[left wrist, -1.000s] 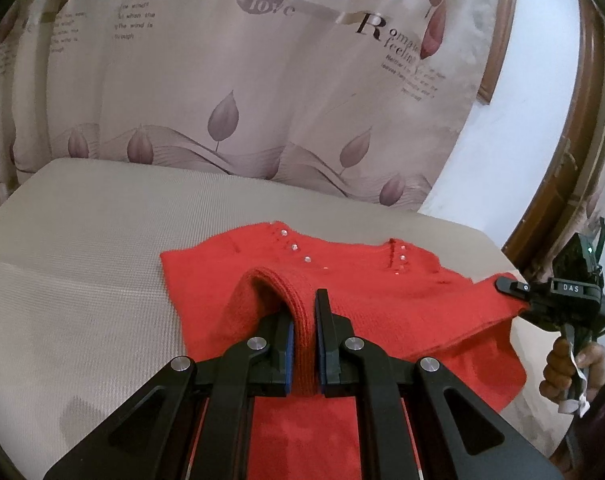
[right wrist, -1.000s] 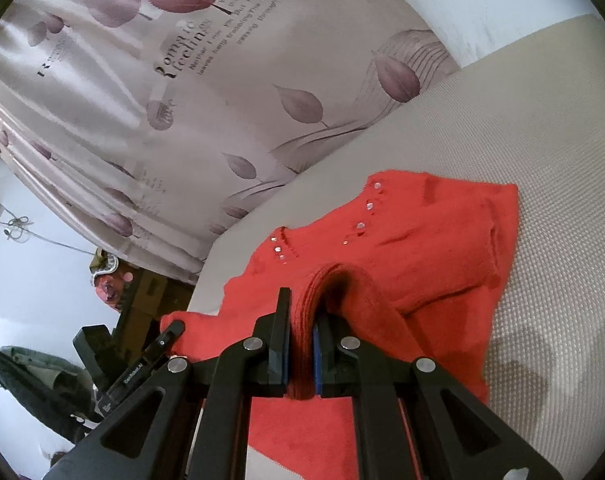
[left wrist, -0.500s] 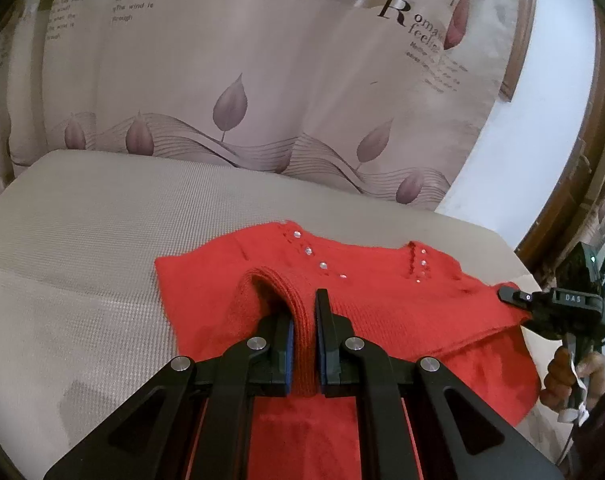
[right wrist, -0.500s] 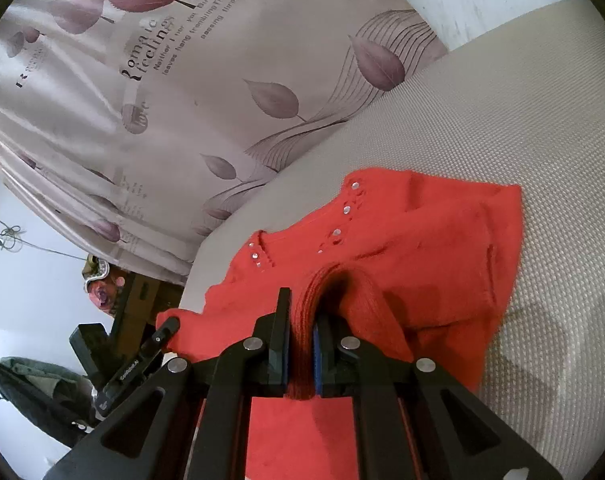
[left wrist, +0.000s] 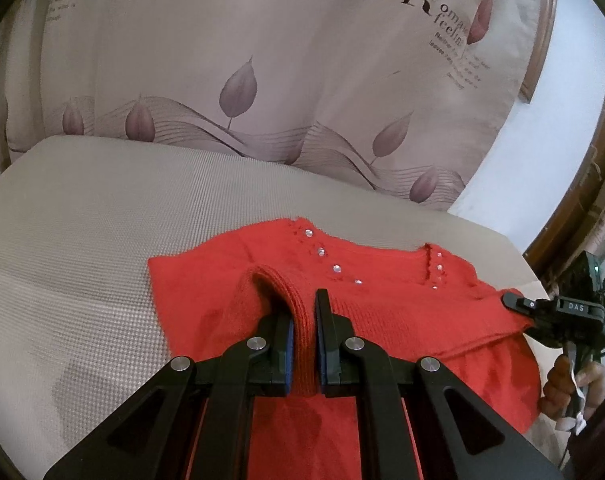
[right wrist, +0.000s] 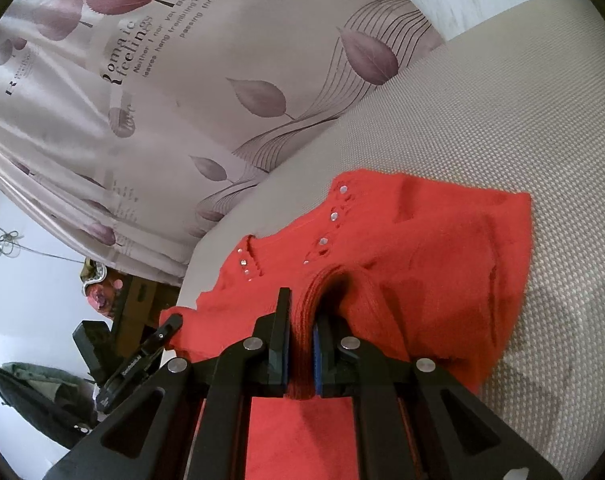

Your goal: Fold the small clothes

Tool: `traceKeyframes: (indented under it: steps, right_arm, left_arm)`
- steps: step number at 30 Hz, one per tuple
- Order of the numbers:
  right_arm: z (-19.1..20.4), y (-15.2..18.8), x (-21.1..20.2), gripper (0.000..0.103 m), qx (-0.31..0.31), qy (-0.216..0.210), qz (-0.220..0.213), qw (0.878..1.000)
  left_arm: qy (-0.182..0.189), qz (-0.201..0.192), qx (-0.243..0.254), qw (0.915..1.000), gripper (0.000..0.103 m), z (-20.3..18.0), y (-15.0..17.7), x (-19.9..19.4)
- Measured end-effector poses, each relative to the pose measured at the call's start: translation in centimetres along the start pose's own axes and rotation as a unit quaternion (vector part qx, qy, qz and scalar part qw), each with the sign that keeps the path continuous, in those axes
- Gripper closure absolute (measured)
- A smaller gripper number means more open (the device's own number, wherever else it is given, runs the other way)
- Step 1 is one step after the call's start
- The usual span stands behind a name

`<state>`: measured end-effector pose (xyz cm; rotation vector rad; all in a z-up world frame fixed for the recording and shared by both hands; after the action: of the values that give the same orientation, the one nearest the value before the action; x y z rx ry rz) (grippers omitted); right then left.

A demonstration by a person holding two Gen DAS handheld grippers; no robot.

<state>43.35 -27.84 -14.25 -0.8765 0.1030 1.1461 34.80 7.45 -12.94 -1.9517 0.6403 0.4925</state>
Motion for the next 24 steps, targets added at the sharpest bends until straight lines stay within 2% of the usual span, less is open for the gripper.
traceKeyframes:
  steps: [4,7,9,10,12,14,17,20,24]
  right_arm:
    - [-0.2,0.1,0.2,0.092,0.002,-0.005,-0.002,1.0]
    - [-0.5,-0.1,0.2,0.089,0.022,-0.031,-0.009,0.999]
    - [-0.7,-0.3,0.1,0.088,0.037,-0.045,-0.015,0.998]
    - [-0.8,-0.4,0.1,0.087,0.042,-0.047,-0.017,0.998]
    - [-1.2,-0.6,0.0,0.08,0.057,-0.055,-0.023,0.997]
    - [-1.7,-0.8,-0.2,0.072,0.074,-0.066,-0.034,0.995]
    - [-2.4,-1.2,-0.7,0.069,0.1,-0.087,-0.054,0.99]
    - [-2.6,-1.4,-1.0,0.067,0.1,-0.079,-0.061,0.99]
    - [-2.8,-1.0,-1.8,0.064,0.106,-0.082,-0.066,0.989]
  left_arm:
    - [0.001,0.012,0.0,0.9999,0.091,-0.1,0.0,0.5]
    - [0.007,0.021,-0.011,0.9997,0.083,0.1,-0.3,0.6]
    - [0.005,0.018,-0.024,0.9995,0.065,0.3,-0.8,0.5]
    - [0.007,0.014,-0.029,0.9995,0.062,0.3,-1.0,0.4]
    - [0.007,0.005,-0.045,0.9989,0.048,0.6,-1.8,0.0]
    - [0.009,0.001,-0.065,0.9979,0.045,0.9,-2.5,-0.1]
    - [0.003,-0.006,-0.082,0.9966,0.045,1.3,-3.5,0.0]
    - [-0.008,-0.012,-0.085,0.9963,0.045,1.6,-4.0,-0.2]
    - [-0.024,-0.02,-0.075,0.9967,0.036,1.8,-3.9,-1.0]
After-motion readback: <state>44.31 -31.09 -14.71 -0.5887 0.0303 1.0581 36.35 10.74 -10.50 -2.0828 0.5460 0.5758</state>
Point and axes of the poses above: each gripper's, at about its wrist camera, not at the fingertips, and x roughly the way its jaws point, z to its left, y to its underside, the point moved 4 cm from there along x, roughly the way its jaws point, and after that the axes turned 10 degrees about -x, right-handed, at the moved point
